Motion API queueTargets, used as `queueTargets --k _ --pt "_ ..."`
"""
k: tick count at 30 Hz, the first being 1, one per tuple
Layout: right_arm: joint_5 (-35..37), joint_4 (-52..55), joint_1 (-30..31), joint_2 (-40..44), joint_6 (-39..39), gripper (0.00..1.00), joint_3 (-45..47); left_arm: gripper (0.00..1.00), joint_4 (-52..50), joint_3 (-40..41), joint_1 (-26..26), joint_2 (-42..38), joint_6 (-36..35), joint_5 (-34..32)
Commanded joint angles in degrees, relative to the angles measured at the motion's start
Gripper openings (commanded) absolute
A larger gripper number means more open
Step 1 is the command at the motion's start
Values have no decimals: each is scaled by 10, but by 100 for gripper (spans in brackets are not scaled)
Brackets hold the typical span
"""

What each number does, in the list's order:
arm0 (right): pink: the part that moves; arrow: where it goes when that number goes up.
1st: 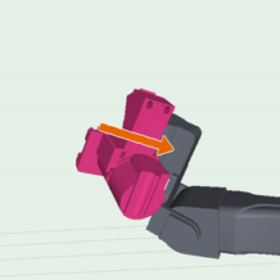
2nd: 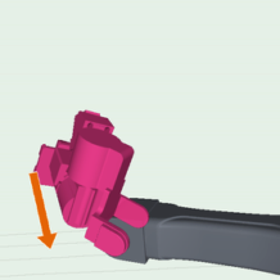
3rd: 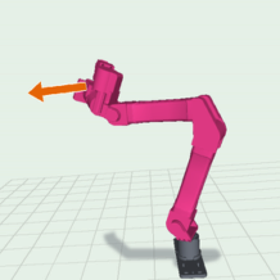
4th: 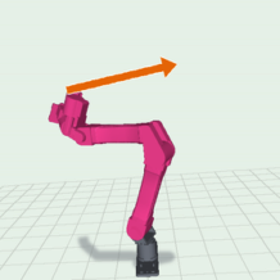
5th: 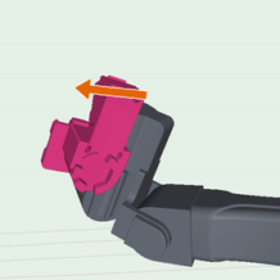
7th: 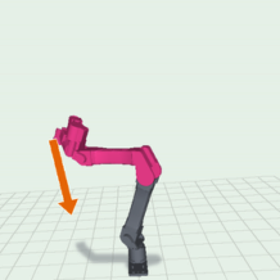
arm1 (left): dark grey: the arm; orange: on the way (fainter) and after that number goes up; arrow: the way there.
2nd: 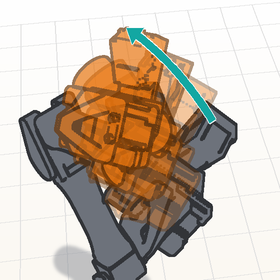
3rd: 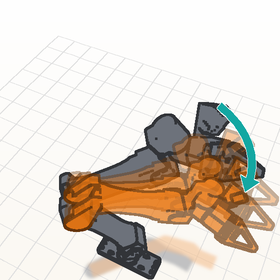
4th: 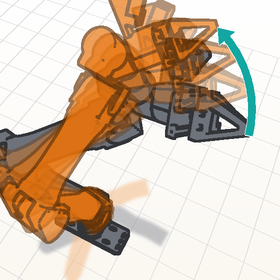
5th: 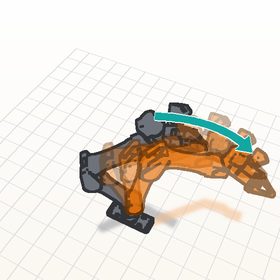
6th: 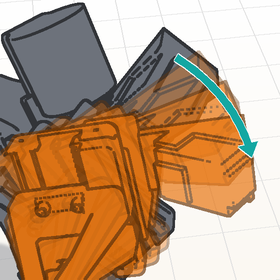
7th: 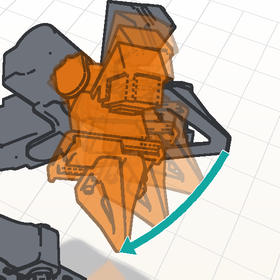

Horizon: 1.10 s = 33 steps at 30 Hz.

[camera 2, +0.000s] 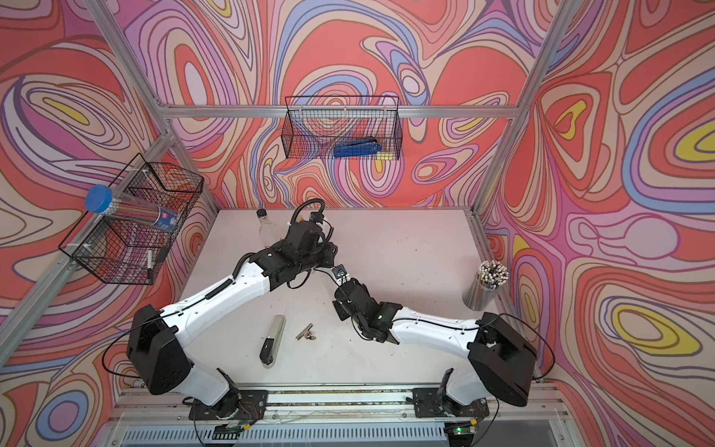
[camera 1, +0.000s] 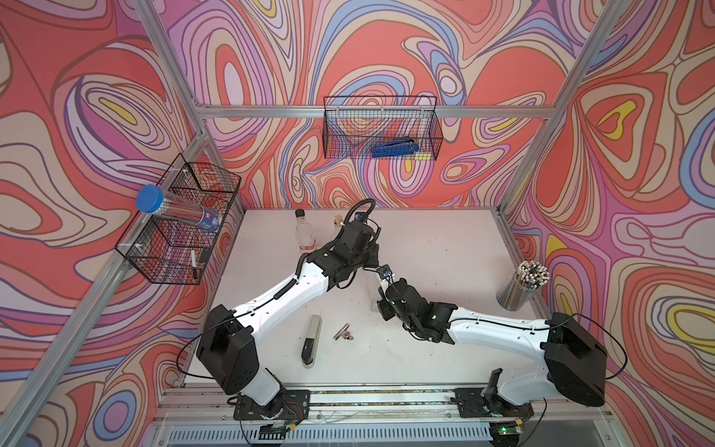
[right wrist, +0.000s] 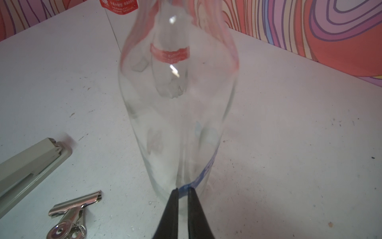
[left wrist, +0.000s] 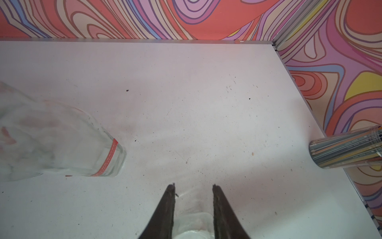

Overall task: Remove the label from the bottle
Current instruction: Tear open the label from the bottle.

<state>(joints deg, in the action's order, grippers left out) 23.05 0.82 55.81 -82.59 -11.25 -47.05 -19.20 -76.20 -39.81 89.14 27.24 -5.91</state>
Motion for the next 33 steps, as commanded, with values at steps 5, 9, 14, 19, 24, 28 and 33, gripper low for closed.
queueTargets --k 5,9,14,19,24,28,33 --pt "24 -7 -1 -8 1 4 -11 0 -25 4 -4 9 -2 5" --pt "28 -9 -1 -8 0 0 -9 0 -26 4 -4 11 -4 9" --pt "31 -13 -1 -7 1 0 -3 0 -29 5 -4 13 -8 10" --pt "30 -25 0 -9 6 0 4 0 -21 14 -4 9 -14 14" --pt "26 -39 -2 -7 7 0 12 0 -20 21 -4 7 -22 14" --pt "20 -47 -3 -5 7 0 19 0 -13 29 -4 2 -29 15" --pt "16 -56 -7 4 3 0 31 0 -11 32 -3 1 -39 19"
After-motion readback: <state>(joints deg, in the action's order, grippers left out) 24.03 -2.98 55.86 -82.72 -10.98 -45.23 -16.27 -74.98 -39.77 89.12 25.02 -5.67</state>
